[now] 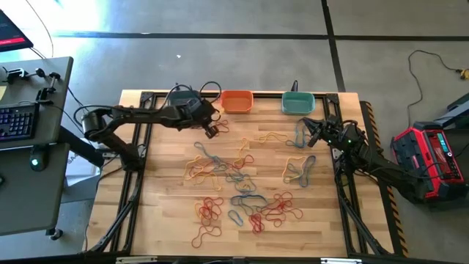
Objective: Sort rubber bands into baskets
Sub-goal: Put the red rubber band into the blue bin
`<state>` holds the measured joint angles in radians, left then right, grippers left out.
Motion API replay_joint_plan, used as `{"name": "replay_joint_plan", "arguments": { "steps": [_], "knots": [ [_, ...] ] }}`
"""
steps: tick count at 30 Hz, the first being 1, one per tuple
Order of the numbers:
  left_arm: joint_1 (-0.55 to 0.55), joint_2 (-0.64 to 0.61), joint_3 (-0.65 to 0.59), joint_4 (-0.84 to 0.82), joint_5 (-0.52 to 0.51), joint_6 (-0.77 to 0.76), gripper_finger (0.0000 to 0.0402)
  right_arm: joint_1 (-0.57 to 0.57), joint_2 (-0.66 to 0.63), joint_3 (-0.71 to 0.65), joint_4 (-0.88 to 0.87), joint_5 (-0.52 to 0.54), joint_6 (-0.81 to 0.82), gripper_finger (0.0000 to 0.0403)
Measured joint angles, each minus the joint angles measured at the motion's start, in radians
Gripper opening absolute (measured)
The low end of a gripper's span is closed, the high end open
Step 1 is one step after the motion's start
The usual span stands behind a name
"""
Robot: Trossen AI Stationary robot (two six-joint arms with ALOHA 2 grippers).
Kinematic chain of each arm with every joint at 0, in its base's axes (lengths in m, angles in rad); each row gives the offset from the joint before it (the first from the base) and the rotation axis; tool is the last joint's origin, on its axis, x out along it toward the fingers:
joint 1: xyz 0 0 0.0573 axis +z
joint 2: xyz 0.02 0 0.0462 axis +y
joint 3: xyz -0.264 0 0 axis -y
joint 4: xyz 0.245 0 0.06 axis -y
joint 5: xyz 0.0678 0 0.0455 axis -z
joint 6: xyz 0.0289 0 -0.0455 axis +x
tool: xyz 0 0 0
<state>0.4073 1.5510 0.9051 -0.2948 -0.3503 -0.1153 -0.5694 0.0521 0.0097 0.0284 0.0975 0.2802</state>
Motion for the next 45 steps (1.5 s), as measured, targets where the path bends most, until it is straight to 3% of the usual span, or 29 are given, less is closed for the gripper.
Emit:
{"name": "replay_joint_plan", "arguments": {
  "steps": [7,17,20,45],
  "knots": [
    [0.033,0.053,0.0,-0.004,0.074,-0.116,0.0066,0.0,0.0,0.0,0.0,0.0,0.0,0.0],
    [0.078,0.189,0.0,0.029,-0.003,-0.206,0.0149,0.0,0.0,0.0,0.0,0.0,0.0,0.0],
    [0.078,0.205,0.0,0.033,-0.034,-0.207,0.0155,0.0,0.0,0.0,0.0,0.0,0.0,0.0],
    [0.09,0.248,0.003,0.006,0.023,-0.178,0.0154,0.0,0.0,0.0,0.0,0.0,0.0,0.0]
  ]
}}
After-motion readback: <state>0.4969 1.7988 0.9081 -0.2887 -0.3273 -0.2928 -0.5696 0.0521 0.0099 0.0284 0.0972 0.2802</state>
